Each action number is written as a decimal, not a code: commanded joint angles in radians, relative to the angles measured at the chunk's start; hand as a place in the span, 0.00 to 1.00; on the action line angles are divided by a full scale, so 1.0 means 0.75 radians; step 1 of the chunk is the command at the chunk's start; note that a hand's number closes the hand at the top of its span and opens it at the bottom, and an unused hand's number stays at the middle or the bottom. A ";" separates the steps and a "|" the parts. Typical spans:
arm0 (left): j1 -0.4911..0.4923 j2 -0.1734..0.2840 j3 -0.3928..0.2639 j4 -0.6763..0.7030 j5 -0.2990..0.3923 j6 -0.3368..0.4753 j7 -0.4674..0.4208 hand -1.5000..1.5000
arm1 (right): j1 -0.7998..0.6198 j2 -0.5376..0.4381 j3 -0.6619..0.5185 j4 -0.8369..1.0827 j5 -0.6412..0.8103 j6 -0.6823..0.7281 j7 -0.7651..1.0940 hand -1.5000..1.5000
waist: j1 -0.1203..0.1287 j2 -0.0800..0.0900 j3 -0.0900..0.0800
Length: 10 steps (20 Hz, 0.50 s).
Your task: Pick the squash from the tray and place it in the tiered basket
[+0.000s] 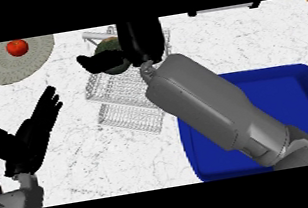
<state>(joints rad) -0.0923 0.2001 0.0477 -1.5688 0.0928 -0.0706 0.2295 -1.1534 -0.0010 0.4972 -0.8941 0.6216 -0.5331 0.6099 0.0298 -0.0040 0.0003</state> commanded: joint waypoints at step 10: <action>-0.017 -0.003 0.025 0.009 0.008 -0.018 -0.001 0.50 | -0.097 0.001 -0.118 0.073 -0.385 -0.282 -0.127 0.00 | 0.009 0.016 -0.001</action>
<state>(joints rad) -0.1076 0.2047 0.0694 -1.5581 0.1015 -0.0851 0.2307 -1.2093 0.0001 0.4713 -0.8450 0.4199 -0.6972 0.5478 0.0355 0.0027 -0.0006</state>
